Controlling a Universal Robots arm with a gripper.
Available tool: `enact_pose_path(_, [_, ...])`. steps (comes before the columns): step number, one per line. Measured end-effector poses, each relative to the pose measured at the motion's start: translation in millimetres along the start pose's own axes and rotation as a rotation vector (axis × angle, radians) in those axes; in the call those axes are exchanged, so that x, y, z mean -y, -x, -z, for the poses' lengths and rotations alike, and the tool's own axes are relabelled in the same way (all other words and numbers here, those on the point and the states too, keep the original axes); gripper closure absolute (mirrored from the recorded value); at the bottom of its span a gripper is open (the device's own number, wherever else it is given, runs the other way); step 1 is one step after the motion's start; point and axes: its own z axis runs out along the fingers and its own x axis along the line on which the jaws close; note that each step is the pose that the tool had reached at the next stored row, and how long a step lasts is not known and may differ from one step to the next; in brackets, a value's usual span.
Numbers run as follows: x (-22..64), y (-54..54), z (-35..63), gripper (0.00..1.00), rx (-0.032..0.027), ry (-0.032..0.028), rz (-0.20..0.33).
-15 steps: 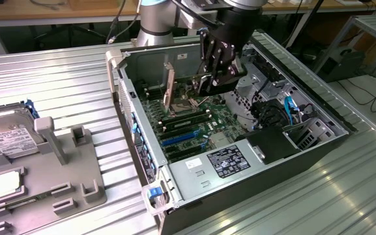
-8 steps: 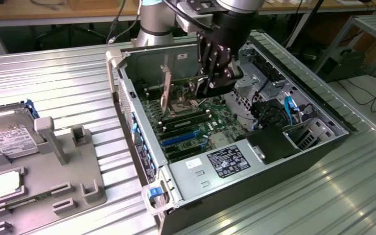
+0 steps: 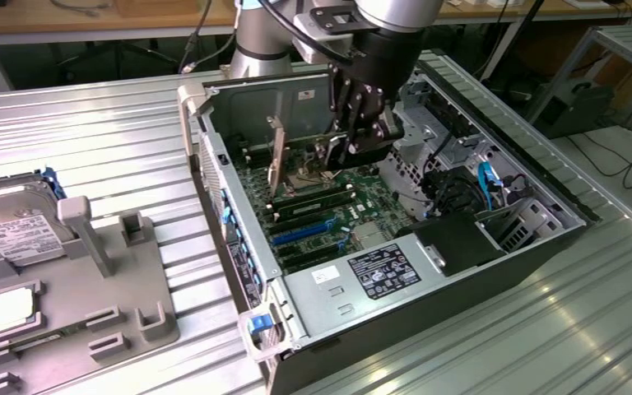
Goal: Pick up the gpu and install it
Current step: 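Insert the gpu into the slot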
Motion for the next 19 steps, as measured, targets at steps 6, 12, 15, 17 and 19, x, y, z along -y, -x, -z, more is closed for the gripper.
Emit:
enact_pose_path(6, [-2.8, -0.5, -9.9, 0.72, 0.0001, 0.0000, 0.000])
enact_pose_path(12, [-7.8, -1.0, -16.8, 0.72, 0.0000, 0.0000, 0.000])
enact_pose_path(15, [-10.4, -1.1, -18.8, 0.72, 0.0000, 0.0000, 0.000])
enact_pose_path(17, [-10.8, -1.2, -20.4, 0.72, 0.0000, 0.0000, 0.001])
enact_pose_path(19, [-10.9, -1.3, -22.1, 0.72, 0.0000, 0.0002, 0.006])
